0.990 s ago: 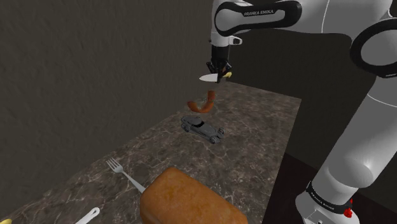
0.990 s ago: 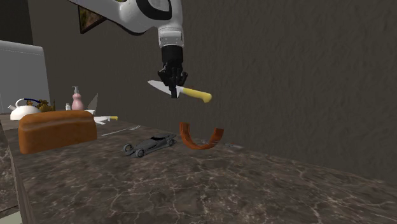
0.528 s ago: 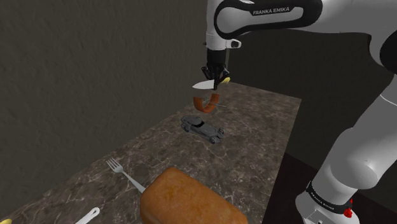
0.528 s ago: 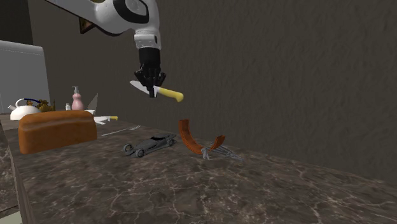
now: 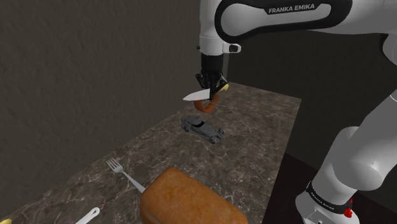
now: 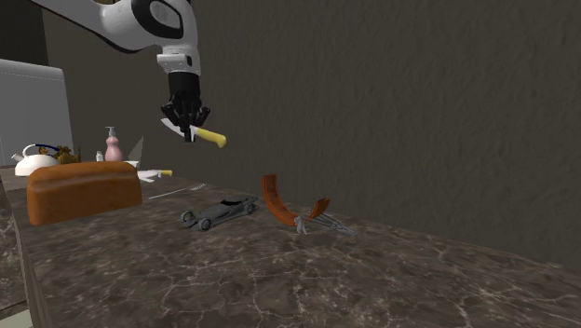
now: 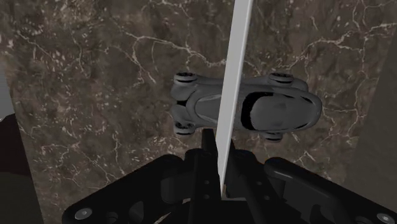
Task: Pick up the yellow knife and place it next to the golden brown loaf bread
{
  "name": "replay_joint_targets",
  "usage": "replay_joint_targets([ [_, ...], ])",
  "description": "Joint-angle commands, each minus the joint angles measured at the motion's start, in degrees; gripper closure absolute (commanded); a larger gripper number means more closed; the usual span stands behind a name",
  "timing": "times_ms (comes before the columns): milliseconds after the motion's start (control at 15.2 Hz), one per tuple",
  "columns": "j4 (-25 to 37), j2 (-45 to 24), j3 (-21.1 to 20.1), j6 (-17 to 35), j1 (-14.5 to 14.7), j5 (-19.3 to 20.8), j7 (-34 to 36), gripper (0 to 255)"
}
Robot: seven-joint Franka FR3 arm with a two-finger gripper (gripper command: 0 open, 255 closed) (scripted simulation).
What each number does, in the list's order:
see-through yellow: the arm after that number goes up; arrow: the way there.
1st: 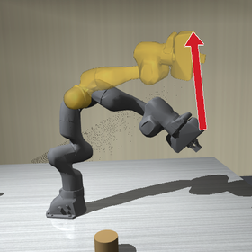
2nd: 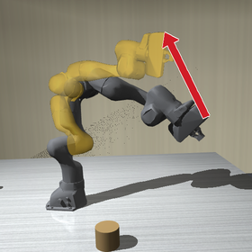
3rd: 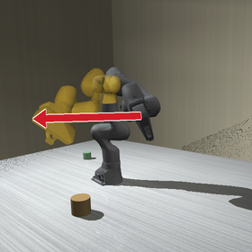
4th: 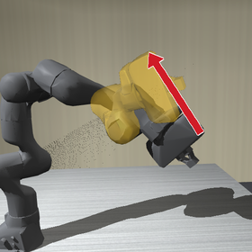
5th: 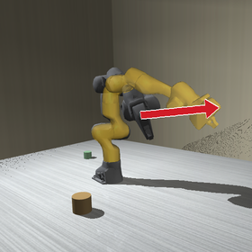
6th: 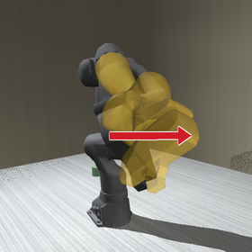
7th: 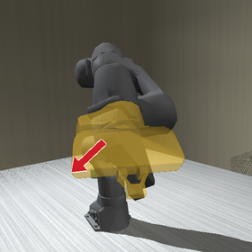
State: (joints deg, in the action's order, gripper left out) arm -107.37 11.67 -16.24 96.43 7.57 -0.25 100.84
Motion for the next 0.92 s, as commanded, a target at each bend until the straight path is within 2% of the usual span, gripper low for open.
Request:
replay_joint_targets([
  [0,-0.76,0.64,-1.49,0.09,1.06,-0.47,2.49,255],
  [462,-0.45,1.02,-7.27,-0.63,4.76,-1.8,11.7,255],
  [858,-5.43,1.39,-7.41,4.0,4.89,-2.0,11.74,255],
])
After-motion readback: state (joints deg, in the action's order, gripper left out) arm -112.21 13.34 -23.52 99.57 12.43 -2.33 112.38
